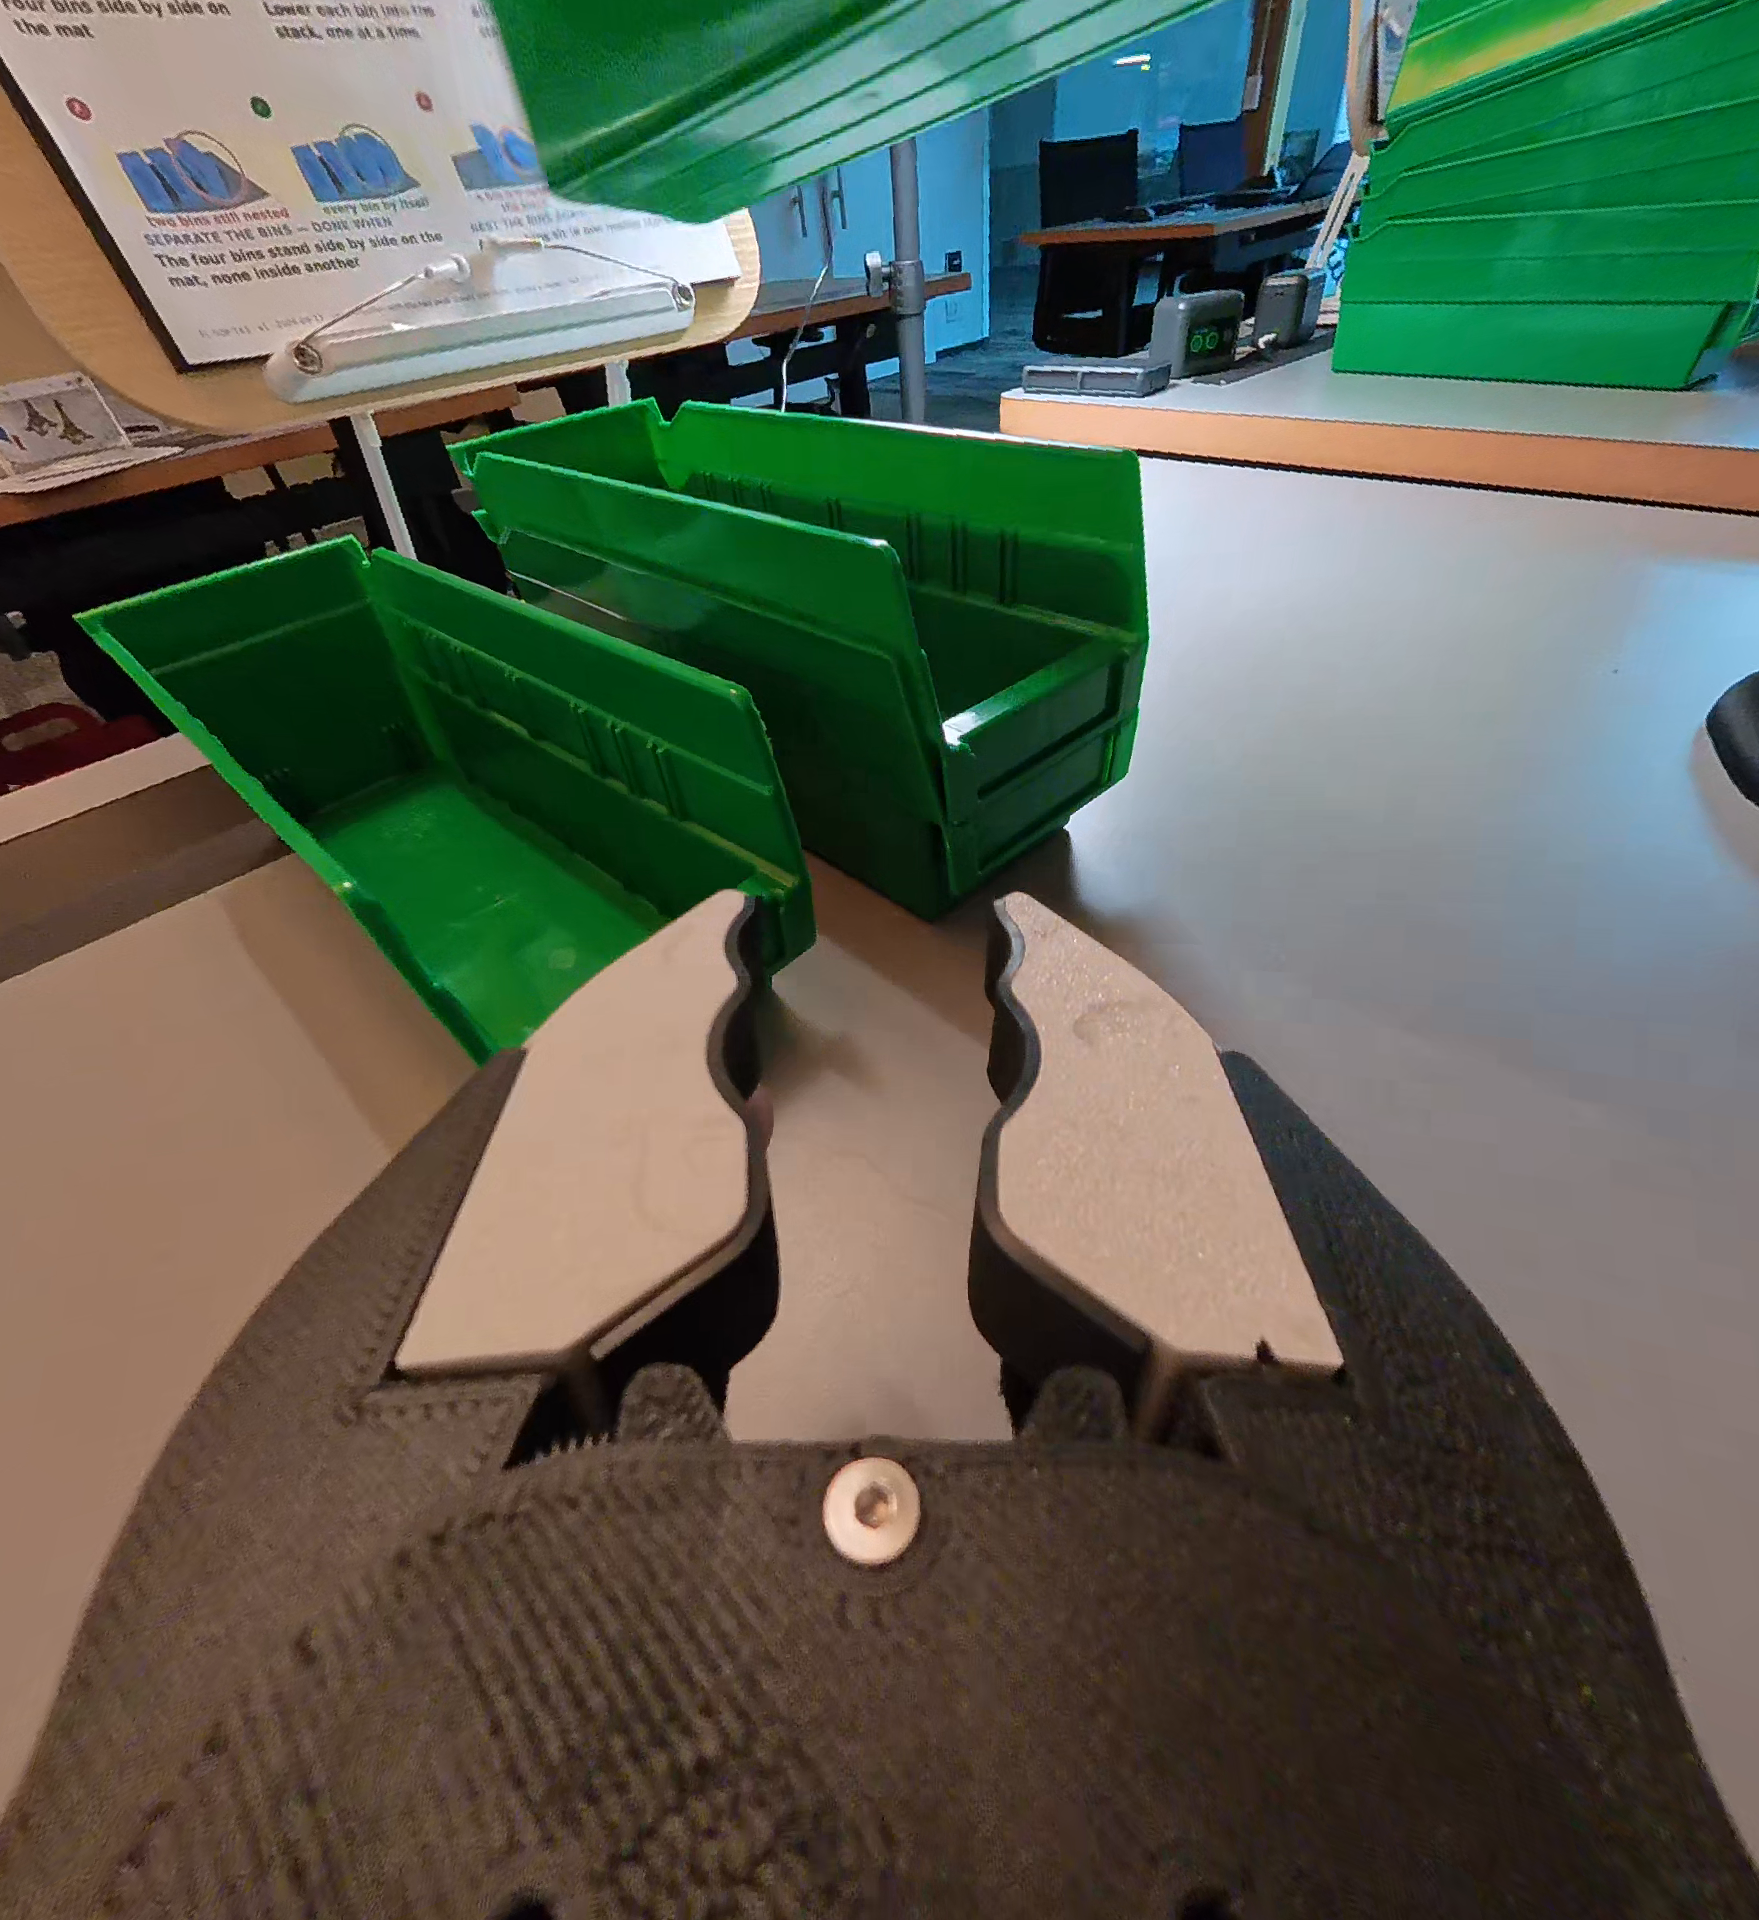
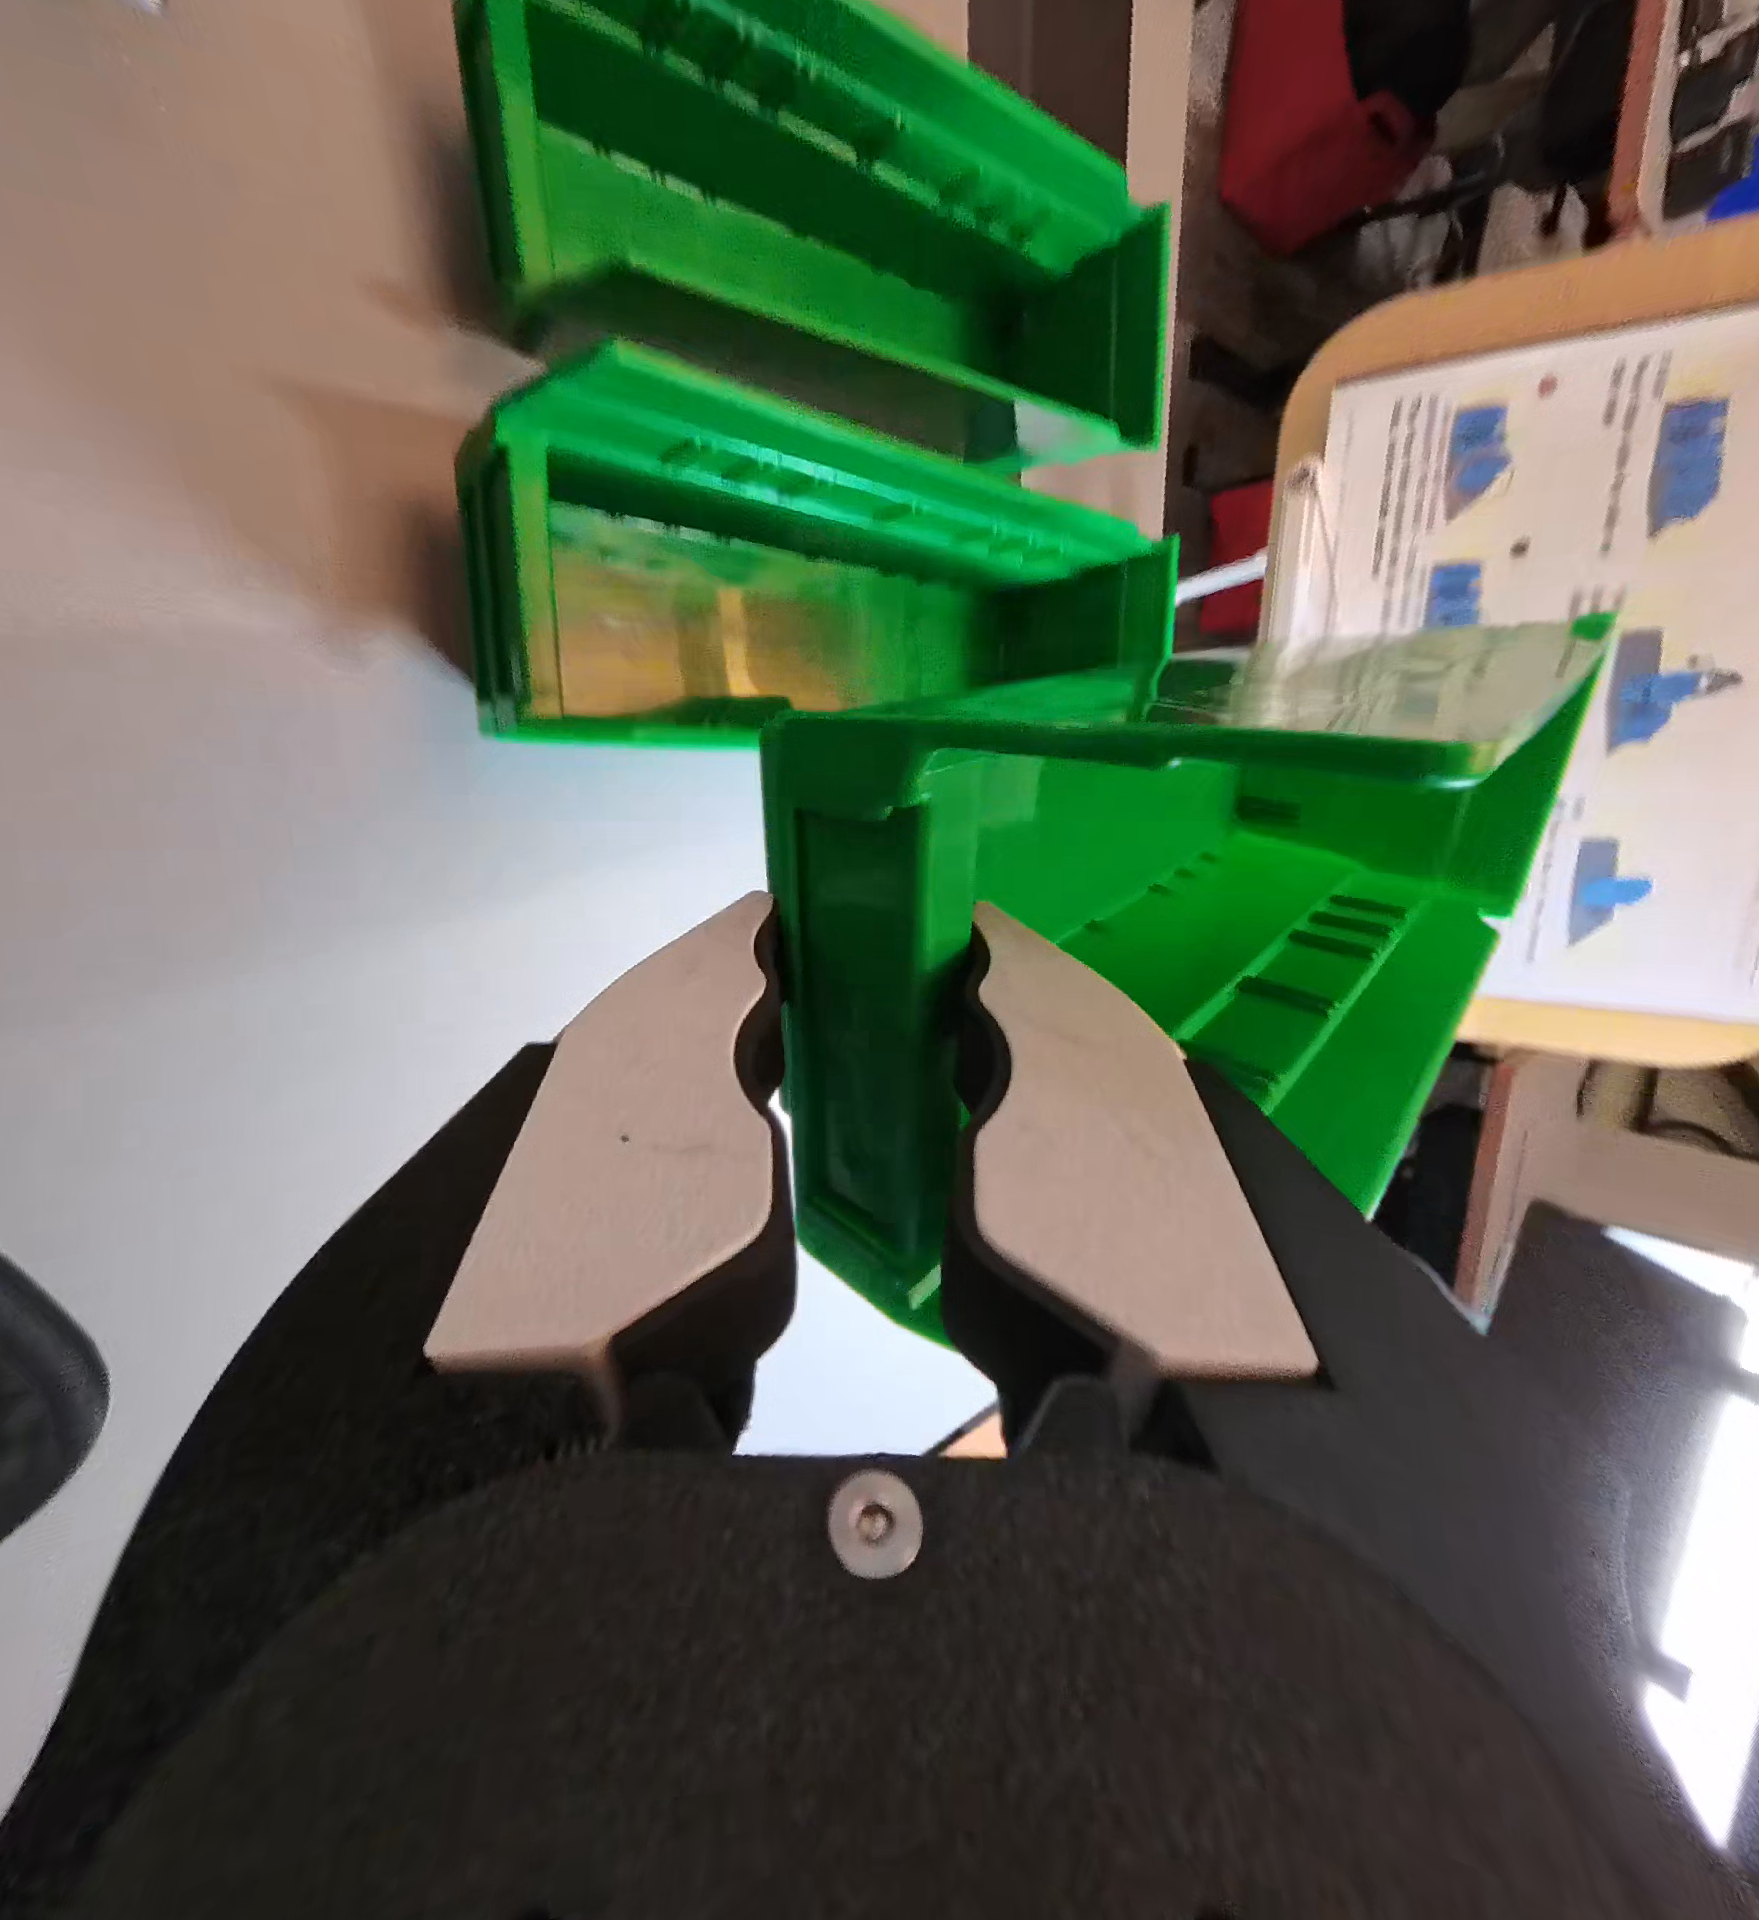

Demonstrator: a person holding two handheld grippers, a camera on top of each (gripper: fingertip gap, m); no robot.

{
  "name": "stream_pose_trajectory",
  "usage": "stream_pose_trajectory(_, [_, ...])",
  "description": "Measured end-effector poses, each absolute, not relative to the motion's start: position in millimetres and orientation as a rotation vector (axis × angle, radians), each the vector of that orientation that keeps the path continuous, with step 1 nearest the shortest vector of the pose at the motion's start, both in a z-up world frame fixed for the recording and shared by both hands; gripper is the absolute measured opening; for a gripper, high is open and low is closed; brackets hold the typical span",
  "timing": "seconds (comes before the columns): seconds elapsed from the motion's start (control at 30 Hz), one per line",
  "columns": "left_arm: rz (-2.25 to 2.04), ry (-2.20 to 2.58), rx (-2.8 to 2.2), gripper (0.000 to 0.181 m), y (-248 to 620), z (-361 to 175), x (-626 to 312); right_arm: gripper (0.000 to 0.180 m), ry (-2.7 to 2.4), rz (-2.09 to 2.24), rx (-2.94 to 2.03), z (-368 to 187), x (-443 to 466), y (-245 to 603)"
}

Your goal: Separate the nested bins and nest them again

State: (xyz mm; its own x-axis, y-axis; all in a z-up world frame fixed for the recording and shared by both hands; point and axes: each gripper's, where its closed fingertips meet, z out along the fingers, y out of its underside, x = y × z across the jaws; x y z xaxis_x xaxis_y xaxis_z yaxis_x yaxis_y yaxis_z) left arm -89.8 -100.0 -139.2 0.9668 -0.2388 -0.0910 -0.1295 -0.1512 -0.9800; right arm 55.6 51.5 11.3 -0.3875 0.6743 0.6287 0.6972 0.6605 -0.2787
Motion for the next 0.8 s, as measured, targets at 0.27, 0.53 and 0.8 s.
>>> stream_pose_trajectory(0.27, [-0.055, 0.289, -1.730, 0.041, -97, -142, -89, 0.030, -2.077, -0.209, -1.198, -67, 133, 111])
stream_pose_trajectory(0.53, [-0.037, 0.282, -1.740, 0.041, -94, -145, -95, 0.030, -2.022, -0.399, -1.190, -164, 201, 179])
stream_pose_trajectory(0.8, [-0.015, 0.287, -1.740, 0.041, -94, -146, -95, 0.030, -2.054, -0.462, -1.100, -217, 222, 191])
